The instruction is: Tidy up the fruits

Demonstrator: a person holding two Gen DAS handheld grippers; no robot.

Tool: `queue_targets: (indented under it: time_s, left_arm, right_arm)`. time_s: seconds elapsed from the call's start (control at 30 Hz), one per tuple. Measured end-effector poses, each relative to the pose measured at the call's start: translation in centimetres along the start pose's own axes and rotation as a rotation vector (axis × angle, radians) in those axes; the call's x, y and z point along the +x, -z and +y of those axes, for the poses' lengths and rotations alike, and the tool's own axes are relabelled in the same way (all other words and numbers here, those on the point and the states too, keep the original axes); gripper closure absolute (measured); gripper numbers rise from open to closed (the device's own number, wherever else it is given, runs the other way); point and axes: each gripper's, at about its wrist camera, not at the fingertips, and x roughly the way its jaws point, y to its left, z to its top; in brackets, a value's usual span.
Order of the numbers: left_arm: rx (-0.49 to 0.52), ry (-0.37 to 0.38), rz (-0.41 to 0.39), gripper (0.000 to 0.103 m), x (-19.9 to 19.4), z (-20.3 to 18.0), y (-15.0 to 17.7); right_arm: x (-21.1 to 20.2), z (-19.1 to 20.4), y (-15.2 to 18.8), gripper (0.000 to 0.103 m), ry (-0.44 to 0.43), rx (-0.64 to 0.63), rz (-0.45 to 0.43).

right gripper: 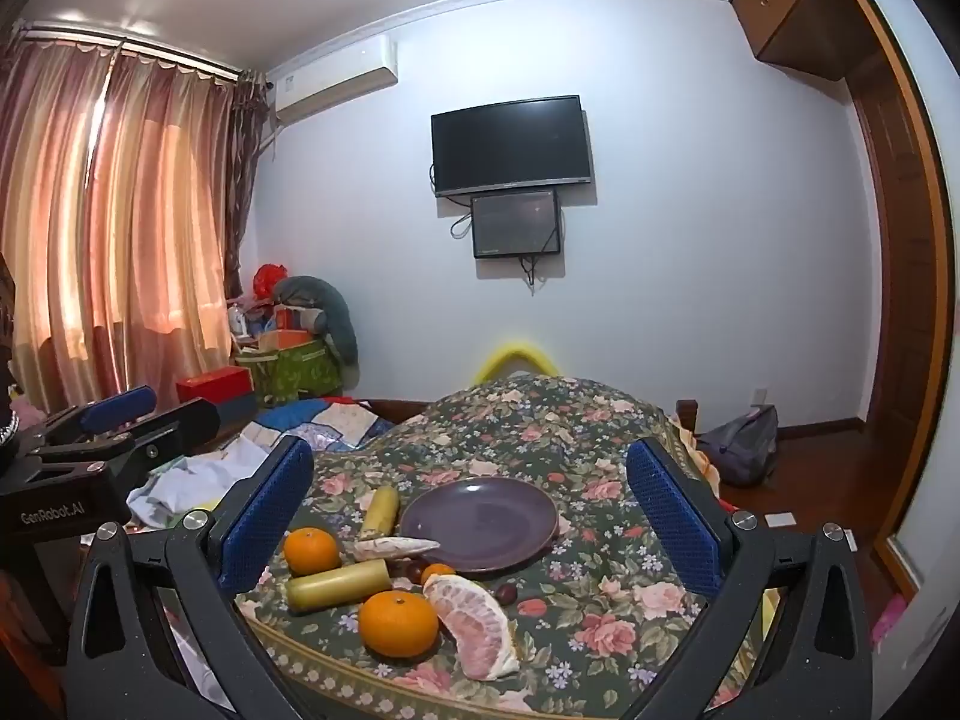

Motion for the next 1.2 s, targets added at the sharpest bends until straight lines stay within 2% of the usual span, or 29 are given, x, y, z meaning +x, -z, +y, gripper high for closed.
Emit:
queue_targets:
  time_s: [0.27,0.47,1.2]
  left_arm:
    - [0.017,-0.014,-0.013,0.000,-0.18,-0.12,-0.17]
    - [0.009,-0.004,-0.006,0.000,0.78,-0.32,0.24]
    - [0.018,0.006,-0.024,0.000,-0.06,-0.36,0.38]
  right_arm:
    - [0.22,-0.29,-0.26,0.000,-0.001,0.001,0.003]
    - [-0.14,-0.15,-0.28,0.000,0.010,0.011,-0.006]
    - [-0.35,-0.68,-0.34,0.000,0.042,0.028,-0.011]
